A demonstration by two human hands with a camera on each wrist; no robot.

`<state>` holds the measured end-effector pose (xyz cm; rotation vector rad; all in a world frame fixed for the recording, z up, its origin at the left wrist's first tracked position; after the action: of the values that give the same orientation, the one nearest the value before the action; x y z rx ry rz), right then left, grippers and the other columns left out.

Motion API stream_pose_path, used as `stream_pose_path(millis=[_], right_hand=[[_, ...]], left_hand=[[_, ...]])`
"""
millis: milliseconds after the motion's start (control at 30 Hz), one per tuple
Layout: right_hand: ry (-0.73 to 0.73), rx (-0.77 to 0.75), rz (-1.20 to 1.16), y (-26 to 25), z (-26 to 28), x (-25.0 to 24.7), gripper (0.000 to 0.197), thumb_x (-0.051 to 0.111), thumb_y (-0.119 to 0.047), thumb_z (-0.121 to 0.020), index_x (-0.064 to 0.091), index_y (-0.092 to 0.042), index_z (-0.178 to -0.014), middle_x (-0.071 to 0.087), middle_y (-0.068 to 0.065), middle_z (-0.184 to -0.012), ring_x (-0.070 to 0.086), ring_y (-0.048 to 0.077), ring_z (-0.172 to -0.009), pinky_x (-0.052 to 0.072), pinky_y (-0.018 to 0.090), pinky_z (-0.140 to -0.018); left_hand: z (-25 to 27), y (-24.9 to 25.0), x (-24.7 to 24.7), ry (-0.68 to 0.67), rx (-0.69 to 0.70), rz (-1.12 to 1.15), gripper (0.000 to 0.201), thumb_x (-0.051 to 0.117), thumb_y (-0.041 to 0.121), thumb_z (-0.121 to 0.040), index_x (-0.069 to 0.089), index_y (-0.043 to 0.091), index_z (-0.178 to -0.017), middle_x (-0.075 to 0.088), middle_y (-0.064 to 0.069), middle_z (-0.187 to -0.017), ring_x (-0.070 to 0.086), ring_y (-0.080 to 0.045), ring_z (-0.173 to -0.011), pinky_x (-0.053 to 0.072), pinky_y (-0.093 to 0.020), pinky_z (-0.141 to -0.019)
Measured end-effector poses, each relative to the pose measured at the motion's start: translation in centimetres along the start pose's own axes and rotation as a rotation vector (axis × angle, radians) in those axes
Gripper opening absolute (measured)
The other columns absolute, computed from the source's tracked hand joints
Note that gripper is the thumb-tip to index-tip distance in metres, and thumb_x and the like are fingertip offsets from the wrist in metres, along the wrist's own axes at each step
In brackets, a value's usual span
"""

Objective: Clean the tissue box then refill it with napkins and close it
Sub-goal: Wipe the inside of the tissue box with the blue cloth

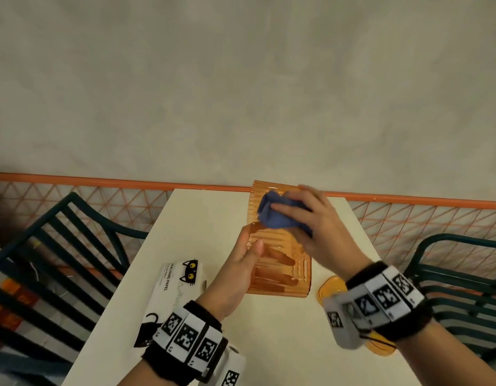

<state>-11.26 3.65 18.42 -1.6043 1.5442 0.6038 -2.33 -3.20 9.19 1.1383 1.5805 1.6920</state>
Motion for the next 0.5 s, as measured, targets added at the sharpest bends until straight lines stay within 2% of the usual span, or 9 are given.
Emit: stream_pose_path(millis=[67, 100, 133, 167, 233, 300, 367, 433, 500], right_hand=[[0.061, 0.111, -0.129, 2.0, -1.5, -1.6, 0.041, 0.063, -0.008, -0.083, 0.06, -0.018, -0.123, 0.053, 0.003, -0.122, 0.048, 0.02, -0.114, 0.044, 0.033, -0.1], [0.067, 0.144, -0.197, 2.5, -1.9, -1.9, 0.041, 0.063, -0.004, -0.083, 0.06, -0.016, -0.123, 0.052, 0.002, -0.12, 0.05, 0.015, -0.109, 0.045, 0.022, -0.096], [0.06, 0.15, -0.258, 2.5, -2.1, -2.0, 0.041, 0.063, -0.001, -0.083, 0.061, -0.015, -0.122, 0.05, -0.001, -0.119, 0.052, 0.01, -0.104, 0.044, 0.011, -0.089], [0.054, 0.138, -0.31, 2.2, -2.1, -2.1, 0.041, 0.063, 0.001, -0.083, 0.062, -0.014, -0.121, 0.049, -0.001, -0.118, 0.052, 0.004, -0.1, 0.043, 0.006, -0.083], [0.041, 0.104, -0.392, 1.4, -1.8, -2.0, 0.039, 0.064, 0.003, -0.081, 0.064, -0.014, -0.117, 0.05, -0.001, -0.119, 0.051, -0.003, -0.099, 0.044, 0.007, -0.081], [0.008, 0.083, -0.424, 0.6, -1.3, -1.4, 0.037, 0.064, -0.001, -0.079, 0.067, -0.015, -0.114, 0.051, 0.0, -0.122, 0.052, 0.006, -0.106, 0.045, 0.016, -0.089], [-0.041, 0.067, -0.433, 0.0, -0.5, -0.1, 0.04, 0.062, -0.004, -0.076, 0.068, -0.018, -0.113, 0.051, -0.002, -0.125, 0.05, 0.013, -0.113, 0.043, 0.022, -0.096], [-0.064, 0.048, -0.445, -0.6, 0.7, 1.0, 0.041, 0.061, -0.008, -0.074, 0.068, -0.02, -0.113, 0.05, -0.003, -0.126, 0.046, 0.015, -0.12, 0.04, 0.024, -0.102], [-0.043, 0.01, -0.432, -1.1, 1.7, 1.5, 0.037, 0.06, -0.017, -0.077, 0.069, -0.022, -0.112, 0.05, -0.005, -0.127, 0.044, 0.016, -0.122, 0.037, 0.021, -0.105]], left_hand=[[0.4, 0.1, 0.5, -0.058, -0.003, -0.031, 0.038, 0.039, 0.041, -0.09, 0.04, 0.036, -0.128, 0.065, -0.016, -0.117, 0.065, -0.029, -0.108, 0.051, -0.049, -0.095], [0.6, -0.1, 0.6, -0.085, -0.015, -0.027, 0.04, 0.04, 0.041, -0.089, 0.039, 0.036, -0.129, 0.065, -0.017, -0.116, 0.065, -0.031, -0.108, 0.05, -0.05, -0.095], [0.8, -0.4, 0.8, -0.103, -0.033, -0.01, 0.038, 0.04, 0.04, -0.089, 0.04, 0.037, -0.127, 0.066, -0.017, -0.116, 0.065, -0.033, -0.108, 0.05, -0.051, -0.096], [1.0, -0.7, 0.9, -0.128, -0.056, 0.014, 0.033, 0.041, 0.036, -0.092, 0.042, 0.037, -0.124, 0.065, -0.018, -0.116, 0.064, -0.034, -0.109, 0.05, -0.052, -0.096], [1.0, -1.1, 1.4, -0.185, -0.099, 0.101, 0.03, 0.048, 0.02, -0.095, 0.047, 0.037, -0.119, 0.062, -0.016, -0.124, 0.064, -0.032, -0.11, 0.052, -0.051, -0.091], [0.6, -1.0, 1.4, -0.22, -0.116, 0.249, 0.052, 0.051, -0.001, -0.082, 0.05, 0.034, -0.12, 0.062, -0.01, -0.124, 0.066, -0.028, -0.105, 0.055, -0.048, -0.081], [-0.1, -0.4, 0.7, -0.201, -0.109, 0.384, 0.075, 0.044, -0.015, -0.068, 0.05, 0.031, -0.127, 0.064, -0.011, -0.12, 0.065, -0.03, -0.103, 0.051, -0.048, -0.083], [-0.4, 0.5, 0.1, -0.177, -0.102, 0.481, 0.079, 0.038, -0.014, -0.062, 0.048, 0.019, -0.133, 0.064, -0.016, -0.118, 0.061, -0.032, -0.103, 0.049, -0.048, -0.088], [-0.4, 1.1, -0.5, -0.16, -0.097, 0.549, 0.066, 0.039, -0.004, -0.065, 0.056, 0.009, -0.127, 0.064, -0.017, -0.118, 0.061, -0.031, -0.104, 0.052, -0.046, -0.087]])
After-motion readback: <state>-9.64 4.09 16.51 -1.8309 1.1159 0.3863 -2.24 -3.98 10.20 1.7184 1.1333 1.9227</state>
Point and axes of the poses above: each hand's wrist, its own z-axis away from the middle knuckle, its own x-axis out of the palm, y = z × x, the point moved 9 cm from there along -z, towards the middle knuckle
